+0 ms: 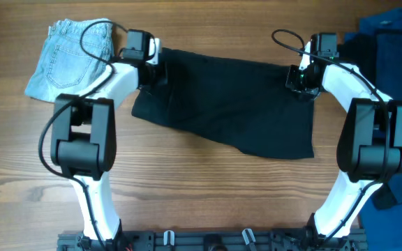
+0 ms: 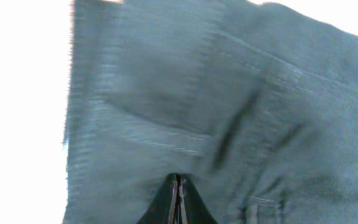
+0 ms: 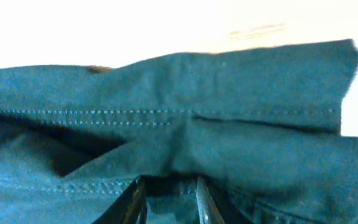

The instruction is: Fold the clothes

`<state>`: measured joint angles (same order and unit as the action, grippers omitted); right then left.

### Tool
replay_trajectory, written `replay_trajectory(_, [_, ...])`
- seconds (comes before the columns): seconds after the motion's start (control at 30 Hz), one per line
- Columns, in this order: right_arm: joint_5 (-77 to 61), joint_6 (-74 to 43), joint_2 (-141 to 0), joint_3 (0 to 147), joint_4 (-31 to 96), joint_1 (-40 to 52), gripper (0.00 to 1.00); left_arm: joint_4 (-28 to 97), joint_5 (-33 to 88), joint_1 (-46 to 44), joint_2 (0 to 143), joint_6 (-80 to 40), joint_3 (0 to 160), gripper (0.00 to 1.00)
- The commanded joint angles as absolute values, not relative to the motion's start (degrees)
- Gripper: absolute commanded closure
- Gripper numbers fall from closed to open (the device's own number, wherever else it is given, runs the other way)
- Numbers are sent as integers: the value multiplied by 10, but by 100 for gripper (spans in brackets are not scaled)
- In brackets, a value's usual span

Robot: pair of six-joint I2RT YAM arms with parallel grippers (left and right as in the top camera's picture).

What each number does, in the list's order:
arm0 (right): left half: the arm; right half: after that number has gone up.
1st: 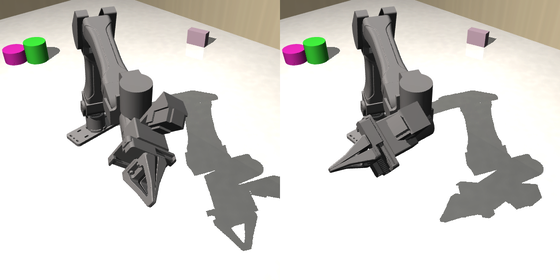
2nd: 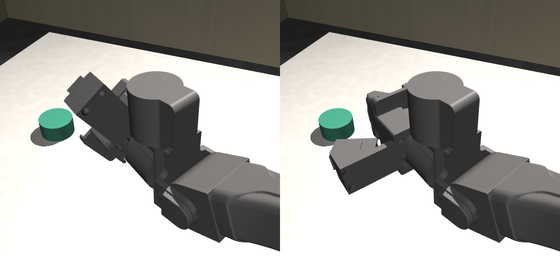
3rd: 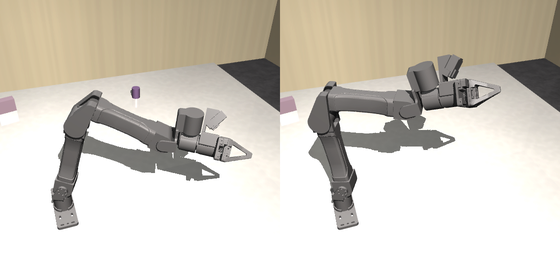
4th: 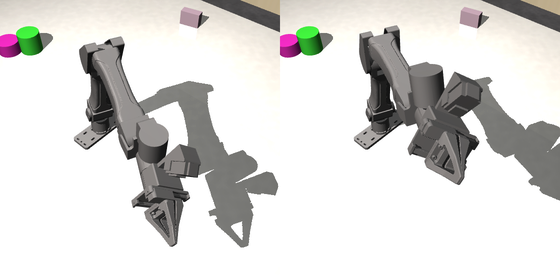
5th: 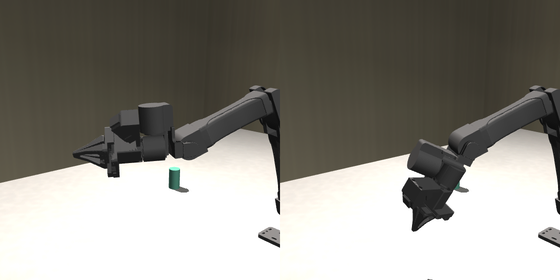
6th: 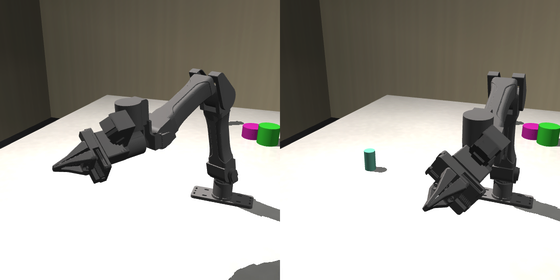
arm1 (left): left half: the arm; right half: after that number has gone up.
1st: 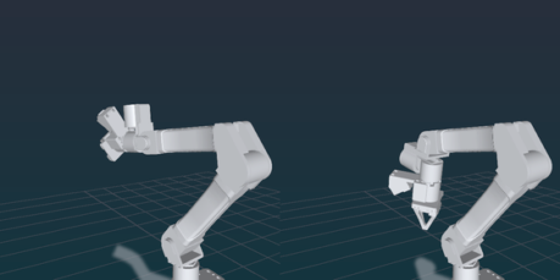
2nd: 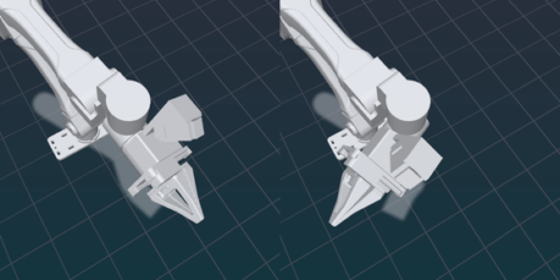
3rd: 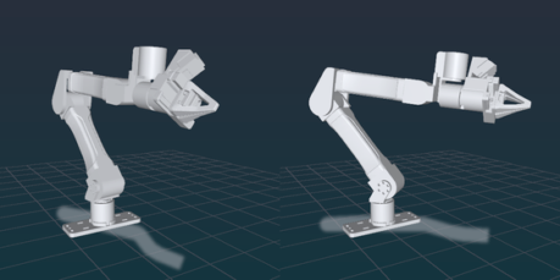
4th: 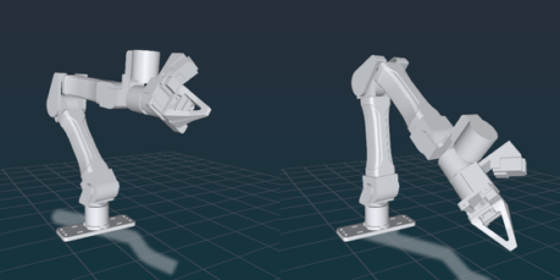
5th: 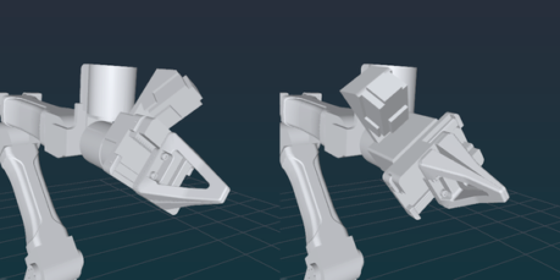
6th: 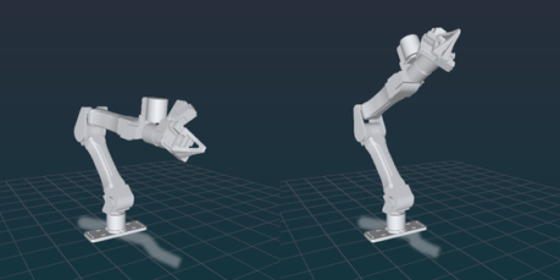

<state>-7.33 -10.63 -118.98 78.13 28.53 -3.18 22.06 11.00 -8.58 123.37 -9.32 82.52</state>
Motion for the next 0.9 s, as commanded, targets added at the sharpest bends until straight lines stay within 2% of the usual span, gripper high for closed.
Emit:
replay_trajectory(0.0, [-37, -106, -1236, 765, 230, -42, 67, 232, 77, -37, 1251, -129, 813, 96])
replay_trajectory(0.1, [-121, -107, -1230, 791, 226, -42, 60, 209, 155, -32, 1231, -129, 814, 95])
replay_trajectory(0.2, [-160, -107, -1188, 841, 275, -41, 57, 199, 203, -32, 1160, -129, 839, 80])
replay_trajectory(0.23, [-168, -105, -1167, 861, 296, -37, 57, 197, 206, -33, 1125, -129, 852, 63])
replay_trajectory(0.27, [-168, -101, -1157, 868, 304, -35, 57, 190, 206, -33, 1111, -129, 854, 59])
replay_trajectory(0.4, [-181, -41, -1120, 872, 313, 5, 70, 178, 180, -32, 1099, -129, 854, 57])
replay_trajectory(0.43, [-181, -30, -1120, 872, 315, 20, 70, 187, 150, -30, 1100, -129, 854, 60])
replay_trajectory(0.47, [-182, -16, -1121, 871, 316, 41, 57, 194, 116, -21, 1099, -150, 854, 63])
replay_trajectory(0.5, [-193, -17, -1120, 871, 310, 58, 26, 193, 115, -6, 1098, -189, 854, 62])
replay_trajectory(0.53, [-212, -17, -1120, 871, 304, 70, 23, 191, 132, 9, 1098, -220, 854, 62])
replay_trajectory(0.57, [-246, -16, -1120, 871, 290, 82, 25, 189, 175, 24, 1098, -228, 854, 63])
replay_trajectory(0.6, [-264, -16, -1120, 871, 263, 92, 32, 191, 189, 34, 1100, -227, 854, 63])
replay_trajectory(0.7, [-266, -6, -1123, 871, 194, 119, 36, 211, 149, 41, 1100, -223, 854, 59])
replay_trajectory(0.77, [-266, 46, -1127, 871, 153, 138, 39, 227, 145, 48, 1100, -226, 854, 55])
replay_trajectory(0.8, [-266, 72, -1132, 870, 128, 149, 41, 237, 145, 51, 1100, -226, 854, 49])
replay_trajectory(0.83, [-259, 106, -1144, 870, 88, 161, 47, 252, 145, 55, 1100, -226, 854, 36])
replay_trajectory(0.87, [-244, 114, -1157, 870, 57, 169, 48, 270, 145, 61, 1100, -226, 854, 34])
